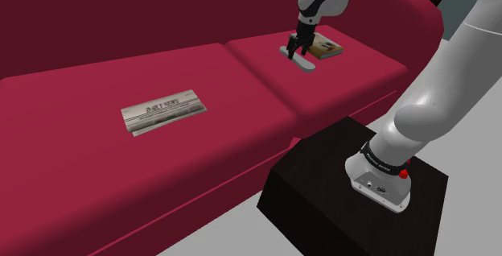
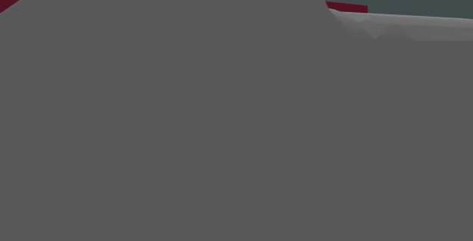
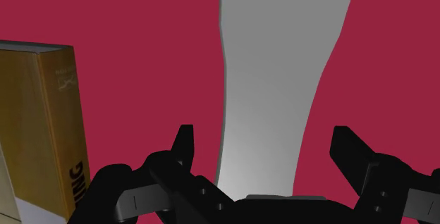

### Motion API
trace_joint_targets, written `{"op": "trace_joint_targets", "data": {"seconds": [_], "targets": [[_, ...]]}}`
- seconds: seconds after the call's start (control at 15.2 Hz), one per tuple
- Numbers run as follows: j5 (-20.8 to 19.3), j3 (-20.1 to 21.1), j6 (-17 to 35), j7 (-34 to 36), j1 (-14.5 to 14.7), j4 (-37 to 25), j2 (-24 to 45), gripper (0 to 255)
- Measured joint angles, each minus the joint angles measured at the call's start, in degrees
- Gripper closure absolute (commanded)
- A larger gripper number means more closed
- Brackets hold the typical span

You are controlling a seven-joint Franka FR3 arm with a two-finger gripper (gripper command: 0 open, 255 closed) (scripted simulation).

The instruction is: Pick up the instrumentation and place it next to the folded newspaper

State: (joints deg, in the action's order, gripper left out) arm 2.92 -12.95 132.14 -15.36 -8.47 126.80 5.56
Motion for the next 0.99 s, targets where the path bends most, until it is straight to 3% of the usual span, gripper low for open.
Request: {"op": "trace_joint_targets", "data": {"seconds": [0.4, 0.46, 0.99], "targets": [[0.09, 0.01, 0.3, -0.07, -0.02, 0.02, 0.27, 0], [0.09, 0.01, 0.3, -0.07, -0.02, 0.02, 0.27, 255], [0.09, 0.0, 0.29, -0.07, -0.02, 0.02, 0.27, 255]]}}
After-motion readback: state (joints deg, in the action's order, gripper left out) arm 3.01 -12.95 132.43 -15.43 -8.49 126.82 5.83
